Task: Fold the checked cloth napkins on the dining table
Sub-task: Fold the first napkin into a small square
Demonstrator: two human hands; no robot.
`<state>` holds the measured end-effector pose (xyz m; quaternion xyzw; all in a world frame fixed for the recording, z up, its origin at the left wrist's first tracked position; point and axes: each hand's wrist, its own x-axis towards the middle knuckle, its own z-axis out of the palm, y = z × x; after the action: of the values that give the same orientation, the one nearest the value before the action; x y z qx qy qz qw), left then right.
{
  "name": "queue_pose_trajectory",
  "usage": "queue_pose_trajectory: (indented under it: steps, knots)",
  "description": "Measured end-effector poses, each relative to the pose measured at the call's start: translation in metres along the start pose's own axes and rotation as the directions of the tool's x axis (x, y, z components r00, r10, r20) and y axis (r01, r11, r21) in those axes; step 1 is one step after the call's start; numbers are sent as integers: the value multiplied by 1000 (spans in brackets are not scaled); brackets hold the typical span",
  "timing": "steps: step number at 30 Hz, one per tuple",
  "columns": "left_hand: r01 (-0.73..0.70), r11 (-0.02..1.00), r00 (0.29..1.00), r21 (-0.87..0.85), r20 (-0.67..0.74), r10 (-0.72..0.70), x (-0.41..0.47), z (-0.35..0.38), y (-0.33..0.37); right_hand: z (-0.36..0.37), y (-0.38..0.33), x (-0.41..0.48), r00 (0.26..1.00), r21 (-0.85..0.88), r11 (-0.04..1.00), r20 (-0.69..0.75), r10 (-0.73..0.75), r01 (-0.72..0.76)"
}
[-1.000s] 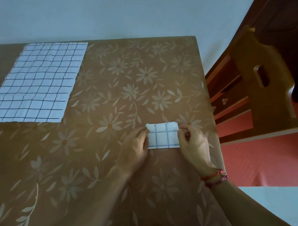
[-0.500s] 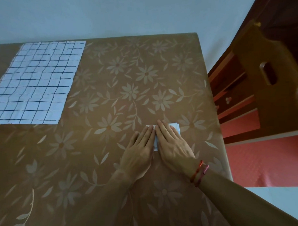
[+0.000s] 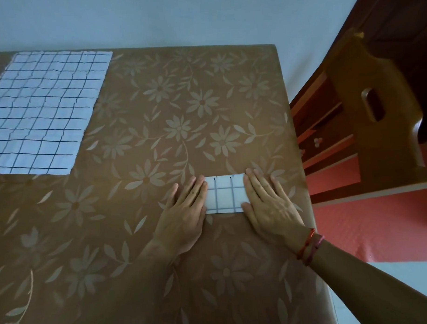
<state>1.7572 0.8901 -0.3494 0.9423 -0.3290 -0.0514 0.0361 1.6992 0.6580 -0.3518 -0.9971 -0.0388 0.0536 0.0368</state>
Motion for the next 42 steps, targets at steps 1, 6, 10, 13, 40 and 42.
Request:
queue_pose_trajectory:
  steps: [1, 6, 10, 13, 40, 42]
  knots:
    - [0, 1000, 1000, -14, 16, 1, 0, -1, -1, -1, -1, 1, 1000, 1, 1000, 7, 7, -7]
    - [87, 941, 995, -327, 71, -67, 7, -12, 9, -14, -6, 3, 998, 78, 997, 61, 2, -6]
    - [299, 730, 933, -615, 26, -360, 21, -38, 12, -41, -5, 13, 998, 367, 929, -25, 65, -51]
    - [463, 474, 819, -749, 157, -552, 29, -56, 12, -62, -4, 20, 937, 554, 794, -70, 343, -249]
    - [519, -71, 655, -852, 450, -608, 18, -65, 28, -56, -12, 22, 835, 669, 524, 292, 466, -526]
    - [505, -75, 659, -860, 441, -610, 17, -65, 29, -57, -13, 23, 839, 675, 526, 282, 465, -518]
